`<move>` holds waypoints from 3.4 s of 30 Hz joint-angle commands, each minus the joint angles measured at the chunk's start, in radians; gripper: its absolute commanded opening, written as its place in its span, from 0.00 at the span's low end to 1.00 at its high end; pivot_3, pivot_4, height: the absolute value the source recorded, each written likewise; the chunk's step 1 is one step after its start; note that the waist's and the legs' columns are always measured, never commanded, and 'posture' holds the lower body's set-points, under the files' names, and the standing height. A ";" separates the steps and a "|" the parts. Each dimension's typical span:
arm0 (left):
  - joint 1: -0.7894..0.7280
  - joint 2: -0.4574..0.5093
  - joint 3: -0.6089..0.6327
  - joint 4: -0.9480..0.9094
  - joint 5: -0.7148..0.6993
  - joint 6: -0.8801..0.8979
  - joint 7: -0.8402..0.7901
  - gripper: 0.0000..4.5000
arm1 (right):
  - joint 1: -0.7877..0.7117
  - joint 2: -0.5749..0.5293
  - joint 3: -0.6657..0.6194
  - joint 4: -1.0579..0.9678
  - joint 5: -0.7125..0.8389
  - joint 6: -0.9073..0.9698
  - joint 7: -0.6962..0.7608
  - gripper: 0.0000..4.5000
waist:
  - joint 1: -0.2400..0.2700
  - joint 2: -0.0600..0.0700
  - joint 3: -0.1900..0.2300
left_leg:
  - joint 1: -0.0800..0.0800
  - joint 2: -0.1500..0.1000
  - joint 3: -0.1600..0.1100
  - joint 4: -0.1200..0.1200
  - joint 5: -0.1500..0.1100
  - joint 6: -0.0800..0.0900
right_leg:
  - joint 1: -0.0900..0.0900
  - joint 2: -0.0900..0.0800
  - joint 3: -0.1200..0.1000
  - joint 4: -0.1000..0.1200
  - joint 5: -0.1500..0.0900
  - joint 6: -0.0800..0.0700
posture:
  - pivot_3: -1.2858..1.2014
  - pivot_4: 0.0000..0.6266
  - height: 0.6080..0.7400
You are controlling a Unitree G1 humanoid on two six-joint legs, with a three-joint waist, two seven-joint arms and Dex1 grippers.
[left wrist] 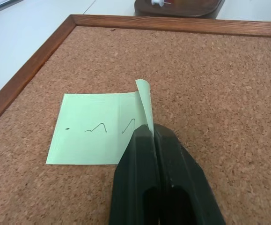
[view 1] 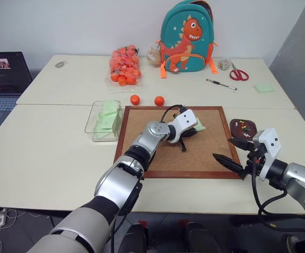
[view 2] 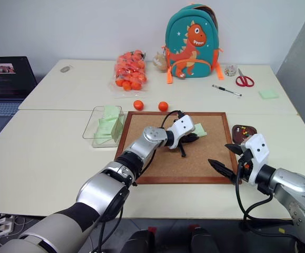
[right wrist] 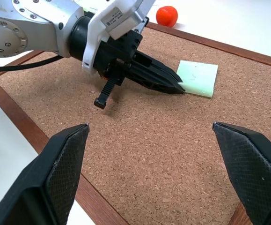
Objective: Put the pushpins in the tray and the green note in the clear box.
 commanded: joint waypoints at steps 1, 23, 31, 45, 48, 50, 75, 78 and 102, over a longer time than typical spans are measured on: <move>-0.010 0.019 0.052 -0.062 -0.040 0.009 -0.022 0.00 | -0.004 0.002 0.000 -0.005 -0.007 -0.031 -0.003 1.00 | 0.000 0.000 0.000 | 0.000 0.000 0.000 0.000 0.000 0.000 | 0.000 0.000 0.000 0.000 0.000 0.000 | 0.52 0.24 1.00; 0.390 0.333 0.382 -1.128 -0.116 0.533 0.327 0.00 | -0.200 0.005 0.187 0.034 0.001 -0.025 0.058 1.00 | -0.001 -0.001 0.000 | 0.000 0.003 -0.002 0.001 0.000 0.000 | 0.000 0.000 -0.001 0.001 0.000 0.000 | 0.52 0.24 1.00; 0.534 0.382 0.461 -1.220 -0.086 0.684 0.463 0.00 | -0.386 0.032 0.270 0.117 0.019 -0.019 0.142 1.00 | 0.002 -0.003 0.002 | 0.001 0.003 -0.003 0.002 0.000 0.000 | 0.001 -0.002 -0.003 0.001 0.000 0.000 | 0.52 0.24 1.00; 0.503 0.348 0.480 -1.099 -0.174 0.740 0.509 0.09 | -0.567 0.103 0.338 0.214 -0.025 -0.045 0.182 1.00 | 0.003 -0.004 0.002 | 0.000 0.004 -0.003 0.001 0.000 0.000 | 0.000 -0.002 -0.003 0.001 0.000 -0.001 | 0.52 0.24 1.00; 0.505 0.345 0.476 -1.115 -0.193 0.754 0.509 0.21 | -0.563 0.101 0.331 0.206 -0.027 -0.042 0.177 1.00 | 0.003 -0.004 0.002 | 0.000 0.004 -0.003 0.001 0.000 0.000 | 0.000 -0.002 -0.003 0.001 0.000 -0.001 | 0.52 0.24 1.00; 0.508 0.341 0.477 -1.129 -0.202 0.760 0.517 0.27 | -0.557 0.096 0.325 0.201 -0.027 -0.041 0.174 1.00 | 0.002 -0.004 0.002 | 0.000 0.004 -0.003 0.001 0.000 0.000 | -0.001 -0.002 -0.003 0.001 0.000 -0.001 | 0.52 0.24 1.00; 0.519 0.285 0.484 -1.184 -0.270 0.841 0.582 0.71 | -0.547 0.088 0.309 0.183 -0.019 -0.024 0.143 1.00 | 0.003 -0.004 0.002 | 0.000 0.003 -0.003 0.001 0.000 0.000 | 0.000 -0.002 -0.003 0.001 0.000 -0.001 | 0.52 0.24 1.00; 0.521 0.271 0.500 -1.188 -0.280 0.862 0.602 0.71 | -0.550 0.089 0.309 0.184 -0.018 -0.022 0.142 1.00 | 0.003 -0.004 0.002 | 0.000 0.003 -0.003 0.001 0.000 0.000 | -0.001 -0.002 -0.003 0.001 0.000 -0.001 | 0.52 0.24 1.00; 0.528 0.306 0.504 -1.226 -0.297 0.756 0.614 0.71 | -0.529 0.087 0.309 0.196 -0.029 -0.048 0.154 1.00 | 0.003 -0.004 0.002 | 0.000 0.003 -0.003 0.001 0.000 0.000 | -0.001 -0.002 -0.003 0.001 0.000 -0.001 | 0.52 0.24 1.00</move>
